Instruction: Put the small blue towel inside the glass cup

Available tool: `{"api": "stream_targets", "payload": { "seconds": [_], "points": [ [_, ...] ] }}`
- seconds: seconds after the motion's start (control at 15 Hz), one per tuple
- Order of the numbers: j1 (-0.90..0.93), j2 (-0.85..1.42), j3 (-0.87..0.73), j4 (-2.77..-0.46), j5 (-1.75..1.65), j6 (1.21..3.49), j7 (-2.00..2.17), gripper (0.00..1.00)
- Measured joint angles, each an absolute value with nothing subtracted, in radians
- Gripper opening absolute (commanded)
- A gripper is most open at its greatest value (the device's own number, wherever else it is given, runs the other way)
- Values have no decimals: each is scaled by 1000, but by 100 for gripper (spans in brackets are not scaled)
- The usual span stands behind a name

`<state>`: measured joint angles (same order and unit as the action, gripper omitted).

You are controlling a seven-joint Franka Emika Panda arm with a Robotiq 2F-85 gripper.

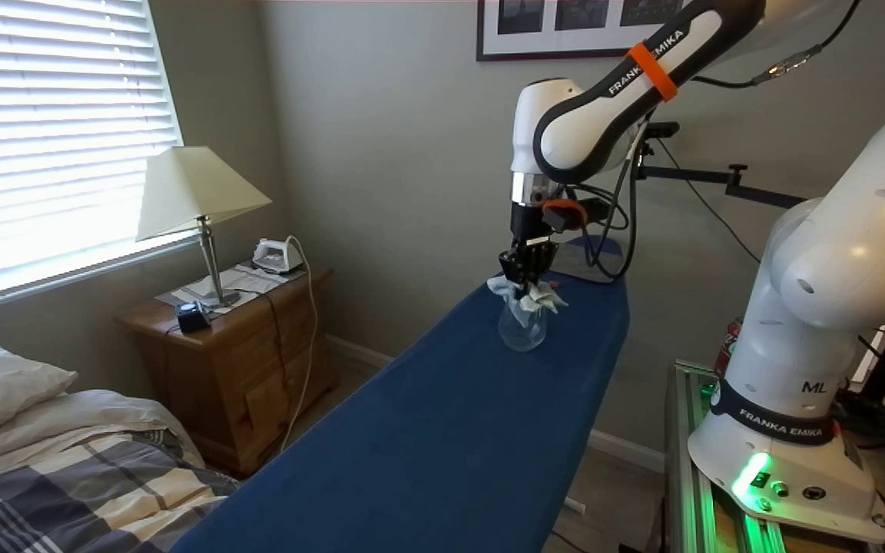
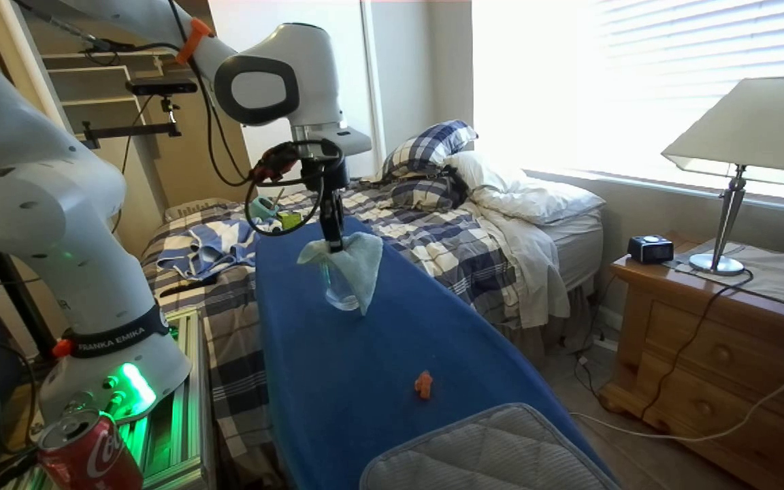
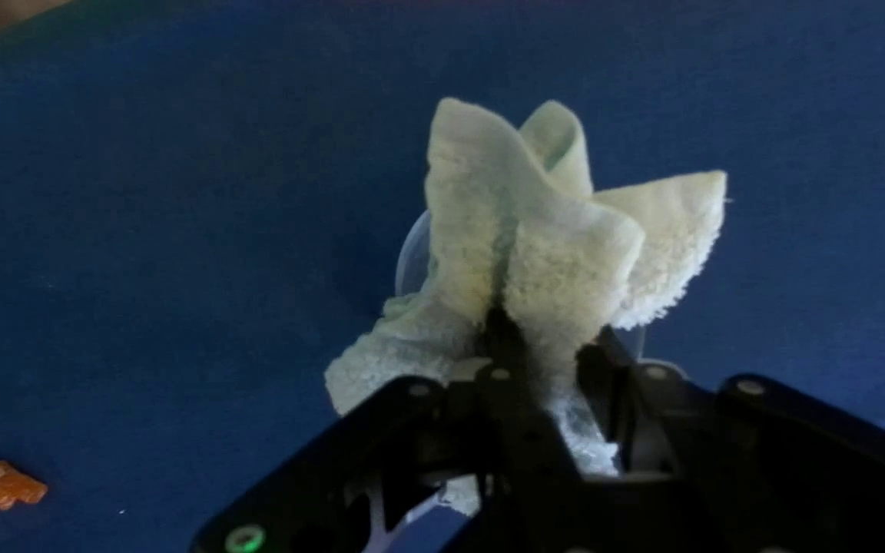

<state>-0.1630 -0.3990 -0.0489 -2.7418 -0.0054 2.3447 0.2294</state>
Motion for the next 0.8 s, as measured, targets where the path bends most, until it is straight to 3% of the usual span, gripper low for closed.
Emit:
{"api": "stream_targets", "payload": {
  "seconds": [0.4,0.8],
  "points": [
    [-162,-402,-49,-2739,-5,2344,229,99],
    [-152,-418,-44,-2728,-5,2343,230,100]
  ]
}}
